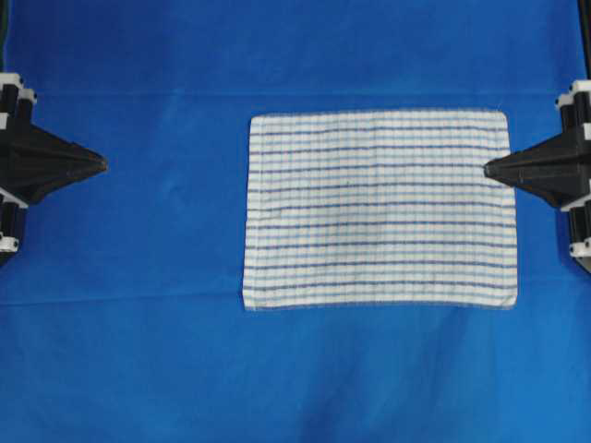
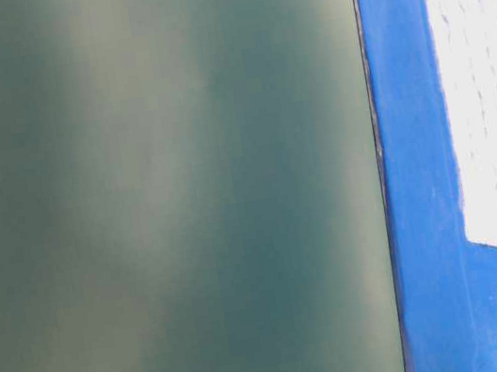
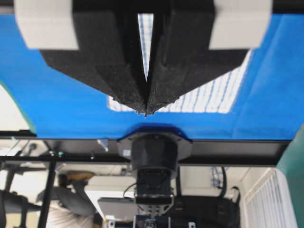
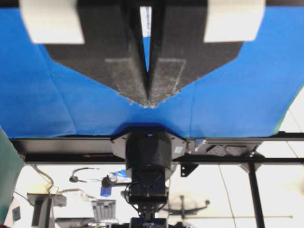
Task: Fold the blue towel.
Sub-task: 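Move both grippers to the towel's top corners and grasp them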
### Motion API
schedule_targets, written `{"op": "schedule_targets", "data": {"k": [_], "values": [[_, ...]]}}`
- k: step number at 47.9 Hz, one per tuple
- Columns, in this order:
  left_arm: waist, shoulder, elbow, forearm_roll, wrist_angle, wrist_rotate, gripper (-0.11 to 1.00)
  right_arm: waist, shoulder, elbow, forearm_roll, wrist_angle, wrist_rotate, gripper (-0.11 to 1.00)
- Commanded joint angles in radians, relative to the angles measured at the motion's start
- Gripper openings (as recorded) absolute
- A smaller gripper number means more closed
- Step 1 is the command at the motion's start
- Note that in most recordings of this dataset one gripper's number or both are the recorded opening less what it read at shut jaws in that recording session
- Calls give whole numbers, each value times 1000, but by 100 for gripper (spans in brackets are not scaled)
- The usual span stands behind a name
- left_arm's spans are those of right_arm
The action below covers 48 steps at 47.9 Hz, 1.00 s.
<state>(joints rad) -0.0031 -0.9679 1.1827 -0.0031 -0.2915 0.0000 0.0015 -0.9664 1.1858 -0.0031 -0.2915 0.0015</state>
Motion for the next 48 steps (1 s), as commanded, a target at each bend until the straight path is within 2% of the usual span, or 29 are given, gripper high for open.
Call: {"op": "schedule_targets", "data": {"k": [1,8,22,29,31,39,42,45,48], "values": [[8,37,-43,-23,-12,-5,0,-14,6,-40,5,0,6,0],[52,132,-69,-21,-26,-5,0,-78,-11,-60,8,106,17,0],[184,413,-149,-25,-57,-8,0,-365,-26,-58,20,433,83,1],[238,571,-213,-25,-48,-8,3,-471,-3,-48,20,532,100,1],[252,612,-229,-26,-43,-9,10,-503,14,-43,20,560,104,1],[304,776,-287,-28,-15,-9,59,-592,97,-23,18,600,112,4],[319,827,-310,-28,12,-9,76,-624,138,-14,18,603,112,21],[334,874,-339,-28,54,-9,88,-660,187,-5,15,601,112,40],[348,920,-370,-28,94,-9,89,-689,229,2,11,598,112,57]]}}
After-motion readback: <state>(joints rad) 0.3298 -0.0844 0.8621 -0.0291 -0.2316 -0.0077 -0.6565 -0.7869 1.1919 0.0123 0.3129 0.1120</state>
